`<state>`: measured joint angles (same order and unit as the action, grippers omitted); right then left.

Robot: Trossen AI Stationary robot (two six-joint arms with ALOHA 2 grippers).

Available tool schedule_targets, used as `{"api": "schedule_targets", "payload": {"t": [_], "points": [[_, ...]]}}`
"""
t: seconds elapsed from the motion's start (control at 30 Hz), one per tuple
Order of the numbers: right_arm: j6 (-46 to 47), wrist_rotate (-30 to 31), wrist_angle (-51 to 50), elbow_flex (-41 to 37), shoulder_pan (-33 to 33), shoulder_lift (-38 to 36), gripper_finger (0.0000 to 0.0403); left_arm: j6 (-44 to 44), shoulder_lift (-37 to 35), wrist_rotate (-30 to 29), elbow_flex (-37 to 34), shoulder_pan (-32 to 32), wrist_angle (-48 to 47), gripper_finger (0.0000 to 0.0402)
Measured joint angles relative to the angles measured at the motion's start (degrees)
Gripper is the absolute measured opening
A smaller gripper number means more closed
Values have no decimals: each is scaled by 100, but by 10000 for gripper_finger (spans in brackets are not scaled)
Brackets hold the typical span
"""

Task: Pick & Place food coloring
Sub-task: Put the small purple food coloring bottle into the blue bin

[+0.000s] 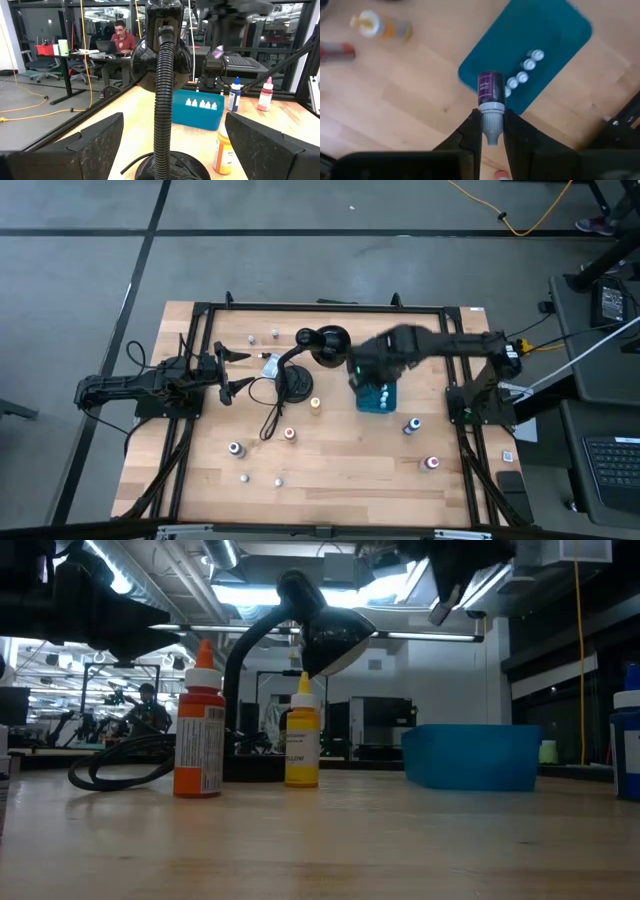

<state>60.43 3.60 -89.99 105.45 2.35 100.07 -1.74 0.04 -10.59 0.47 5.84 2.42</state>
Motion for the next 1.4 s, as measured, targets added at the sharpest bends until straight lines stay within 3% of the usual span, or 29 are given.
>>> {"api": "schedule_targets", "payload": {"t": [0.27, 0.47, 0.7, 1.07, 1.4], "points": [[-360, -1128, -15, -416, -1245, -52, 67, 0, 0, 0, 1, -1, 0, 345], [-672, -1531, -5, -949, -1990, -48, 64, -1, 0, 0, 1, -1, 0, 345], [-781, -1578, 2, -1677, -2684, -43, 69, 0, -1, 0, 0, -1, 0, 345], [-1132, -2168, 1346, -2885, -3223, -41, 73, 0, 1, 0, 0, 0, 0, 345], [-741, -2423, 2330, -3560, -3453, -39, 71, 0, -1, 0, 2, -1, 0, 345]]}}
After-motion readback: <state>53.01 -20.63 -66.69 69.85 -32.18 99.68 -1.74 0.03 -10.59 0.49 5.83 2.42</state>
